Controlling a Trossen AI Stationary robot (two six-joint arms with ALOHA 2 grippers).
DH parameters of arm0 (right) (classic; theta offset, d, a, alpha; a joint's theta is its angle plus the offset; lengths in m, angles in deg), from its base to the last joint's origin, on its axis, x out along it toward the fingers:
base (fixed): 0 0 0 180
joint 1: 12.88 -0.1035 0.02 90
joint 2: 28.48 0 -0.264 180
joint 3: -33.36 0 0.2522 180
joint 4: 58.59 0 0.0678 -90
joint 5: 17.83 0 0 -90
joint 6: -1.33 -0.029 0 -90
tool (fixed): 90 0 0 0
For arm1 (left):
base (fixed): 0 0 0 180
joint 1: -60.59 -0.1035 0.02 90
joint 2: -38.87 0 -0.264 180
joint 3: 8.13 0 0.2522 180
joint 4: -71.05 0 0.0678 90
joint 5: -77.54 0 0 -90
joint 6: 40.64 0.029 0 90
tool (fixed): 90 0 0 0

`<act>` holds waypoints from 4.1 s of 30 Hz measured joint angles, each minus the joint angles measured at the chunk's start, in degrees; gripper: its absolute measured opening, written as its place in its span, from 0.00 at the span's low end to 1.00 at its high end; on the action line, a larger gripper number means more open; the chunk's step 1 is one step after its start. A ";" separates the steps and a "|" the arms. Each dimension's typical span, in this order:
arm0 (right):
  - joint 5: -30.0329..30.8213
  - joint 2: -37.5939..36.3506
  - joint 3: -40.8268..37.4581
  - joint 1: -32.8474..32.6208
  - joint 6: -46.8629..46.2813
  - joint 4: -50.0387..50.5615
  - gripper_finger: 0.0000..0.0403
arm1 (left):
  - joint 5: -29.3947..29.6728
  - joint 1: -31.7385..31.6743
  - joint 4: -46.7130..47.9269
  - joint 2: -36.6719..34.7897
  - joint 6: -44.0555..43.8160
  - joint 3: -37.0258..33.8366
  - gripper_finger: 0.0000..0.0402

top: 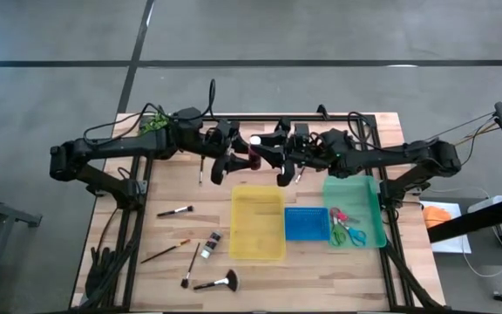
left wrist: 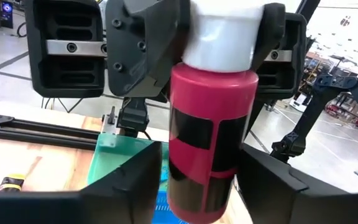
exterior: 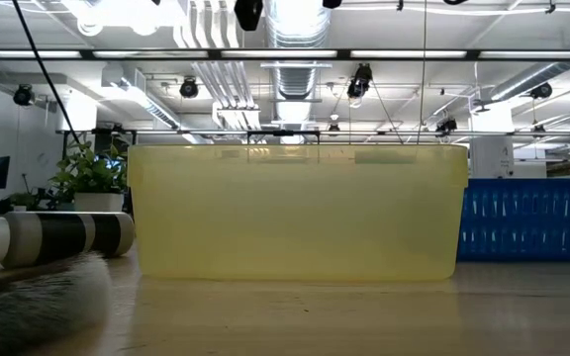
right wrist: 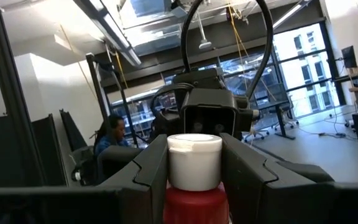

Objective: Pick & Place Paint Supplies
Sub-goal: Put the red paint bottle into the blue bin

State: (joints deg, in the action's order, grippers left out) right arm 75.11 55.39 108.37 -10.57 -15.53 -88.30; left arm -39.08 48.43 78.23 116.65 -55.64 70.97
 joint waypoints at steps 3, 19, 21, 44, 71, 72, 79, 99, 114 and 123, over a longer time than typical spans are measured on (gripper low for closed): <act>-0.42 0.38 0.37 0.02 -0.35 0.04 0.28 | -0.03 0.12 0.25 0.00 -0.01 0.00 0.41; -1.65 -0.28 1.58 0.46 -5.56 3.32 0.52 | -1.57 0.10 5.71 -0.28 0.32 0.02 0.28; -2.72 -1.14 2.59 0.54 -6.72 8.77 0.59 | -1.74 0.10 9.18 -0.95 2.56 0.02 0.27; -6.38 6.54 43.24 0.46 16.64 81.80 0.73 | 7.62 1.22 55.71 4.49 24.00 23.74 0.27; -9.52 15.51 53.04 0.18 20.29 90.21 0.42 | 6.43 1.96 55.47 4.94 22.46 23.93 0.27; -9.65 15.53 53.03 0.17 20.29 90.24 0.40 | 6.45 1.96 55.42 4.94 22.46 23.91 0.27; -9.91 15.65 52.52 0.19 21.16 89.74 0.28 | 6.37 1.96 55.53 4.90 22.40 23.87 0.27; -6.27 14.88 51.21 -0.40 14.40 109.73 0.28 | 11.07 -1.48 64.67 1.07 27.18 23.87 0.70; -0.01 -6.14 19.73 -11.37 -10.91 102.79 0.28 | 18.06 -4.60 64.45 -4.80 28.20 23.87 0.71; 5.93 -10.03 7.24 -20.65 -25.56 99.47 0.28 | 19.82 -4.84 61.79 -4.85 26.01 23.10 0.71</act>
State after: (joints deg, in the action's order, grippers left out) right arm 81.04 45.37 115.60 -31.22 -41.09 11.18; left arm -19.26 43.59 140.02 111.80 -29.63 94.07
